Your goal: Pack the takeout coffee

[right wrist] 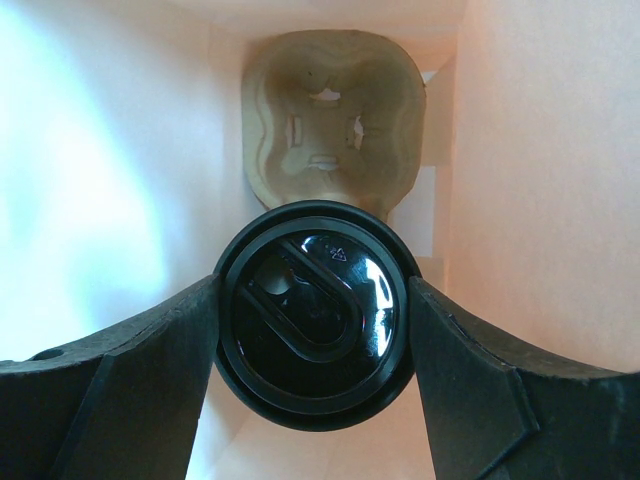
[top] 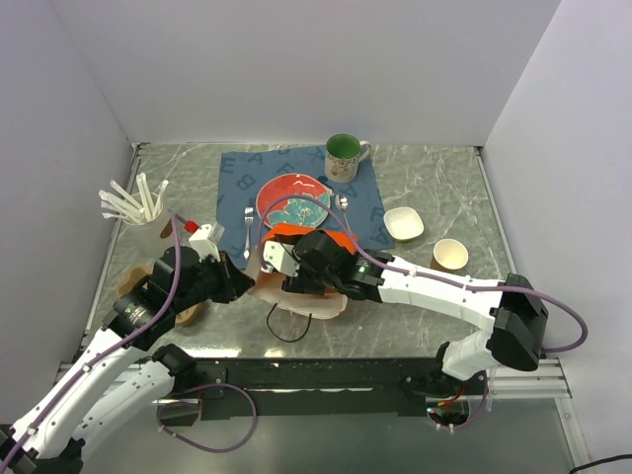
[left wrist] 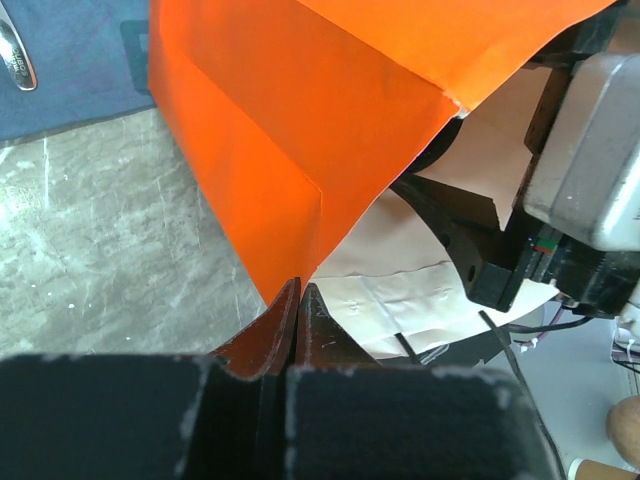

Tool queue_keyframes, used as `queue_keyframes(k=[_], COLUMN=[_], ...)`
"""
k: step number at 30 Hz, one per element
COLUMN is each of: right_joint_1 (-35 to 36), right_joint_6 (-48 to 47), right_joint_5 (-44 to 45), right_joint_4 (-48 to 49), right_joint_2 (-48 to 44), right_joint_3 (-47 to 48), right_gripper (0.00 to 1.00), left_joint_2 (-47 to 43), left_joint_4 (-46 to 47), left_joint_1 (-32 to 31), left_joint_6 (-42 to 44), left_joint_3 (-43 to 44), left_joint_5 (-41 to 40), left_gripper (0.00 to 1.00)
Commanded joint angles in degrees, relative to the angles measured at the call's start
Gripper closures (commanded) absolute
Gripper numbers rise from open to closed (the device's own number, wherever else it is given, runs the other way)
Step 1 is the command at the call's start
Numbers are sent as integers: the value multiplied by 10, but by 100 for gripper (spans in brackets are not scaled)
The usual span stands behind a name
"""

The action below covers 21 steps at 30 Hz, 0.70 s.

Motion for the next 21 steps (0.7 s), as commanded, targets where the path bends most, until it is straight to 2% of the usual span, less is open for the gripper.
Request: queue_keyframes(k=[1, 14, 21], right_joint_1=[7, 22, 22], right_joint_6=[10, 9, 7], right_joint_5=[3, 20, -20], right_joint_4=[8, 0, 65], right_joint_2=[-35, -28, -54], right_joint_3=[34, 57, -4], right_gripper=[59, 60, 61], left_joint_2=[-1, -11, -15], left_joint_4=[-4, -13, -18], left_joint_1=[-1, -1, 0], left_joint_6=[6, 13, 14], left_joint_3=[17, 19, 19], left_joint_5=[7, 4, 8], left_gripper=[99, 99, 99])
